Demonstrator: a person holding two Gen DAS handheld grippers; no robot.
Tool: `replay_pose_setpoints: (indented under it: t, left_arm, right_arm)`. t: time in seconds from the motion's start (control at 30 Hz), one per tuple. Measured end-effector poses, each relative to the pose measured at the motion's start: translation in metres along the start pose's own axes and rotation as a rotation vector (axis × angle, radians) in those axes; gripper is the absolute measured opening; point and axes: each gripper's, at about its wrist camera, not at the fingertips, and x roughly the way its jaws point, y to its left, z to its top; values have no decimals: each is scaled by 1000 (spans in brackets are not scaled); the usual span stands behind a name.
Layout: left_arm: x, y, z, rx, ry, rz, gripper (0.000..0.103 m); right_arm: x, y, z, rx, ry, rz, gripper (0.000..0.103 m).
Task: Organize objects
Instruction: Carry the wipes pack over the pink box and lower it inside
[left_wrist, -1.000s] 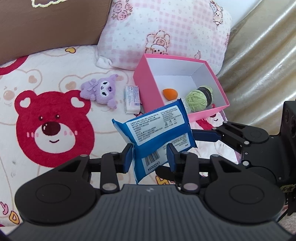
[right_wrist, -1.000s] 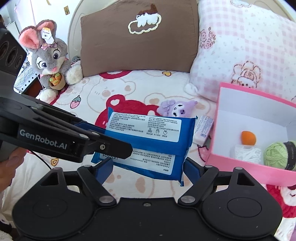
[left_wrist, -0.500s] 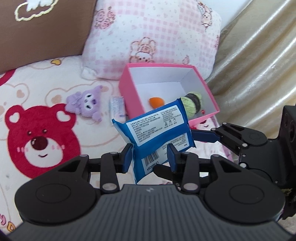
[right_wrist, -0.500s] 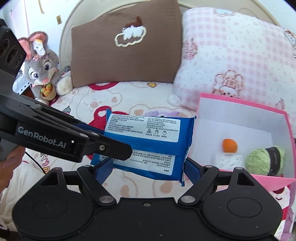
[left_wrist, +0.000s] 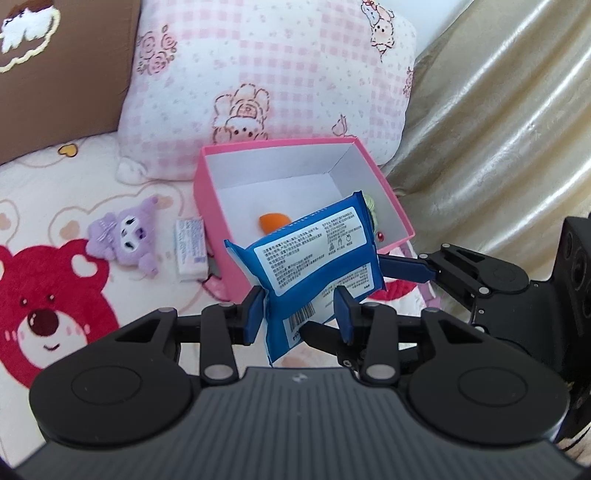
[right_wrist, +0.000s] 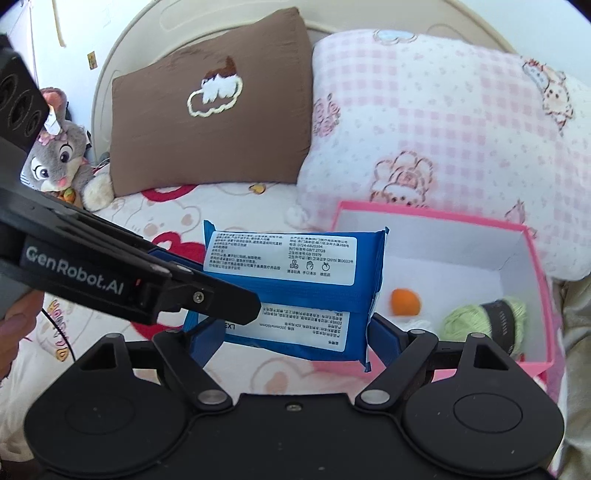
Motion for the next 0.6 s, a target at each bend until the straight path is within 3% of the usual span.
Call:
replay_pose_setpoints:
  t: [0.37, 0.6]
  left_arm:
    - [44, -33, 30, 10, -33, 9, 38]
    - [71, -50, 52, 23, -70, 32, 38]
  right_arm:
    - [1, -53, 16, -33, -43, -52, 86]
    - [6, -89, 27, -65, -25, -65, 75]
